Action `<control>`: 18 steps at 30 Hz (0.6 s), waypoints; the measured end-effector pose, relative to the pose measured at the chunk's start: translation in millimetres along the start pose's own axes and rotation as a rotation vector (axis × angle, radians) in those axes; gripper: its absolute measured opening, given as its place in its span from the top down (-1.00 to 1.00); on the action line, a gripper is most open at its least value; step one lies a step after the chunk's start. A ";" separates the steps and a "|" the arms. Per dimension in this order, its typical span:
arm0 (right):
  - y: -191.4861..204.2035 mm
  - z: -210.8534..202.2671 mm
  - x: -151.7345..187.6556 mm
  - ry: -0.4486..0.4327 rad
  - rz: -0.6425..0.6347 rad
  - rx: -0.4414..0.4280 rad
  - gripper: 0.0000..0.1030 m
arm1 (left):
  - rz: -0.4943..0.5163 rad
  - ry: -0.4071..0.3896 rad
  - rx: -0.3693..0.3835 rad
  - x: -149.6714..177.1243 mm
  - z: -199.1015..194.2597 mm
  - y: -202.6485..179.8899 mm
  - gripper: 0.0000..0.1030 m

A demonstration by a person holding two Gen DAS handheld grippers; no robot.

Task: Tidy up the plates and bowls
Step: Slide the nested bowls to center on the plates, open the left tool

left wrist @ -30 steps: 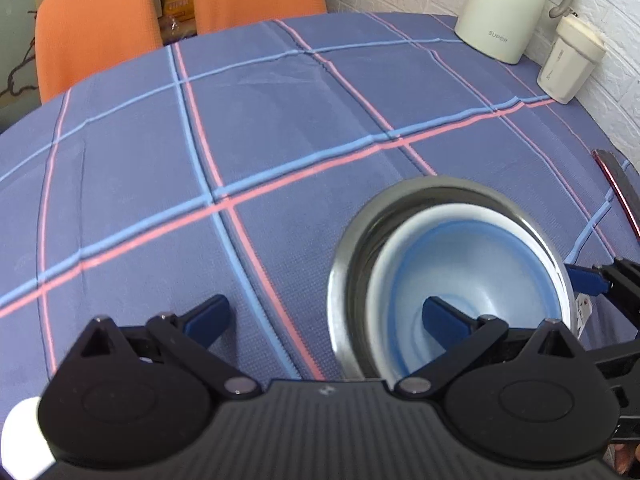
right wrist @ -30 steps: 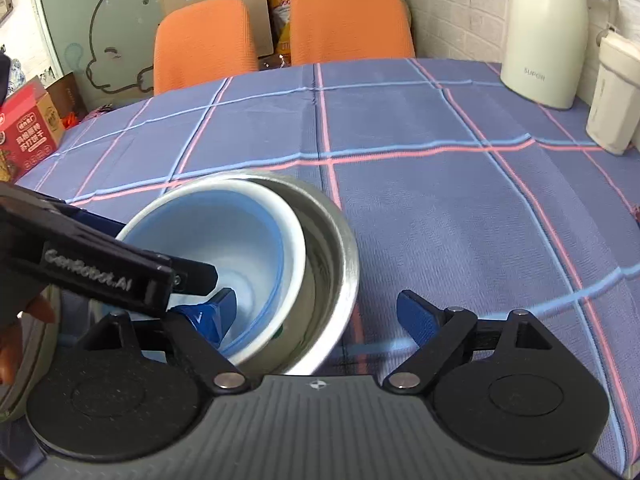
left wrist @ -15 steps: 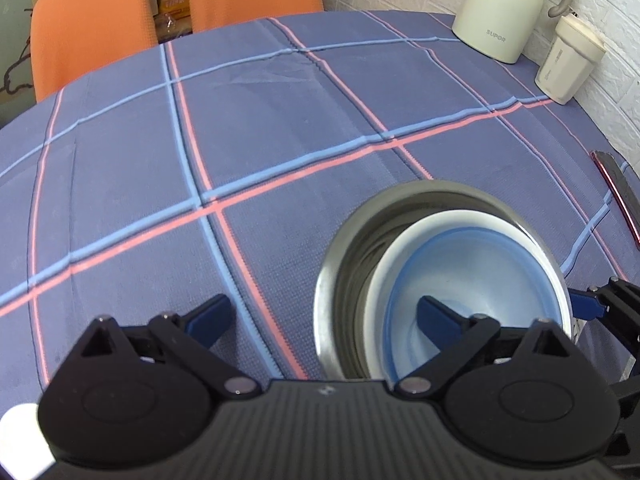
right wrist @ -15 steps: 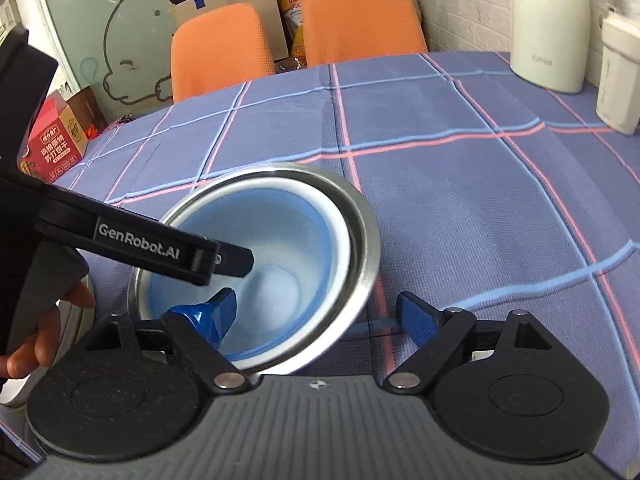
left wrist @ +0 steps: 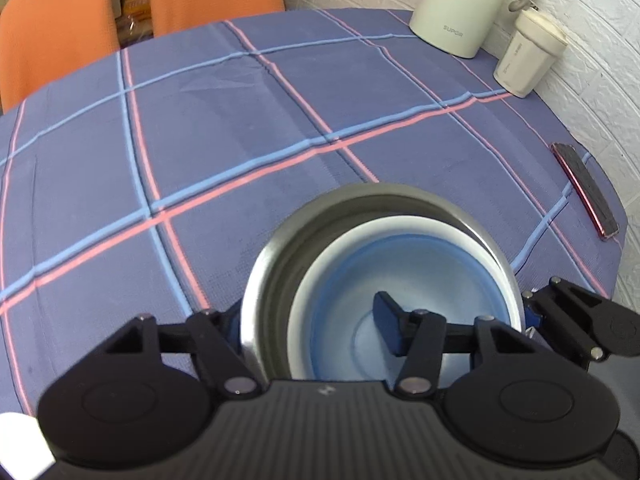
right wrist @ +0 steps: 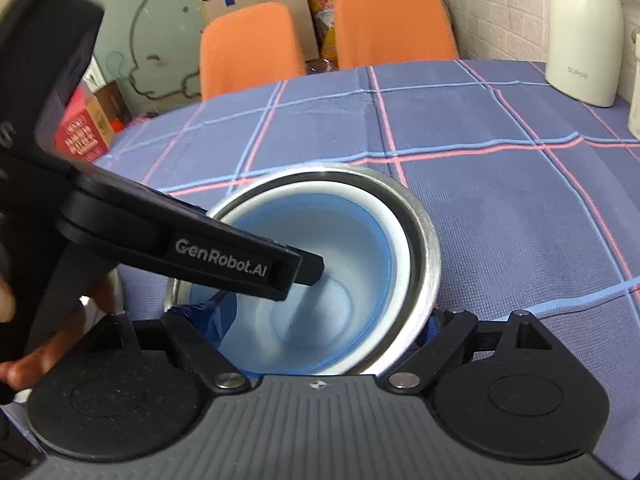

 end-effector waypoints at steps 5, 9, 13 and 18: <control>6.1 -6.9 -3.9 -0.006 -0.009 0.024 -0.47 | -0.004 -0.044 0.018 -2.9 -23.0 -1.7 0.02; 12.5 -21.8 -14.0 -0.046 -0.024 0.031 -0.47 | -0.007 -0.095 0.006 -4.0 -56.1 6.0 0.02; 33.5 -34.1 -27.8 -0.092 -0.061 0.013 -0.48 | -0.016 -0.133 -0.045 8.1 -95.4 30.6 0.00; 79.9 -35.2 -38.1 -0.137 -0.099 -0.091 -0.48 | -0.069 -0.166 -0.156 37.9 -140.3 80.5 0.00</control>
Point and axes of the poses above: each gripper's, at about its wrist camera, not at the fingertips, and z roughly the way its jaws point, y to its left, x to its underside, the point moved 1 cm from there along z, roughly the way its jaws point, and after that the axes turned 12 degrees about -z, right-handed, at the moved point
